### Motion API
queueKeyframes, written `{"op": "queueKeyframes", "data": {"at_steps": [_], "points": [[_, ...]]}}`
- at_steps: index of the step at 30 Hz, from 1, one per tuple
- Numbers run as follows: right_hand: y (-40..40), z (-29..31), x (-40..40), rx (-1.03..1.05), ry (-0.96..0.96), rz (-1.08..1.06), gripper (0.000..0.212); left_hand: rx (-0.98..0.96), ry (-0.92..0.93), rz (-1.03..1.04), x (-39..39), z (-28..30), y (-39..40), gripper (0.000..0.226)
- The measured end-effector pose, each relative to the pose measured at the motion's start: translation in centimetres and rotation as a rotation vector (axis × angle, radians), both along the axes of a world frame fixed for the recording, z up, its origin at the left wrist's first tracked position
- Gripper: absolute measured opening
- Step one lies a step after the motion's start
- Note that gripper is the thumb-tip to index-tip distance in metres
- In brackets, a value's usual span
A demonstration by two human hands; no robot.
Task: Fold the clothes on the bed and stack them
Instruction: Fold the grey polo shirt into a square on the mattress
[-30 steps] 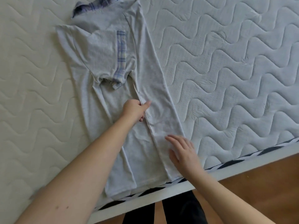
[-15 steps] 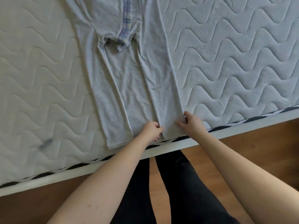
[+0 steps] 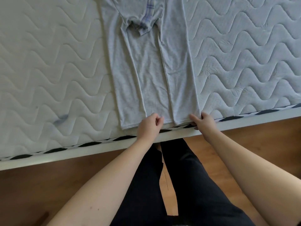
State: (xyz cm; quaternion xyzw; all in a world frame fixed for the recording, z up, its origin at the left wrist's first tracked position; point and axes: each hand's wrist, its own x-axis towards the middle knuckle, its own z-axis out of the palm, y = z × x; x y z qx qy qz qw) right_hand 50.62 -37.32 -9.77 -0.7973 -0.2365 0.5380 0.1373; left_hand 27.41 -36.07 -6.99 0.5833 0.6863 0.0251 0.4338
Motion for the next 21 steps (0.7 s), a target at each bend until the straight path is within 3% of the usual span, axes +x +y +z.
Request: {"op": "queueKeyframes", "data": {"at_steps": [2, 4, 7, 11, 14, 19, 21], "points": [[-0.6, -0.1, -0.5, 0.018, 0.053, -0.119, 0.022, 0.205, 0.048, 0.075, -2.9, 0.3, -0.8, 0.02], [-0.8, -0.1, -1.0, 0.012, 0.137, -0.234, 0.023, 0.335, 0.209, 0.135, -5.8, -0.1, -1.3, 0.02], [-0.8, 0.3, -1.5, -0.006, 0.253, -0.361, 0.024, 0.166, 0.347, 0.444, -9.3, -1.1, -1.5, 0.042], [-0.6, 0.6, -1.9, 0.015, 0.204, -0.363, 0.023, -0.214, 0.186, 0.579, -11.7, -2.3, -0.8, 0.057], [-0.5, 0.5, -2.3, 0.082, 0.189, -0.424, 0.021, -0.189, 0.027, 0.704, -12.0, -2.4, -0.3, 0.053], [-0.9, -0.5, -3.2, 0.175, 0.216, -0.485, 0.013, -0.181, -0.014, 0.856, -9.4, -2.6, -1.6, 0.063], [-1.1, -0.9, -3.2, 0.195, 0.226, -0.488, 0.009, -0.167, -0.058, 0.835, -8.5, -3.2, -2.5, 0.05]]}}
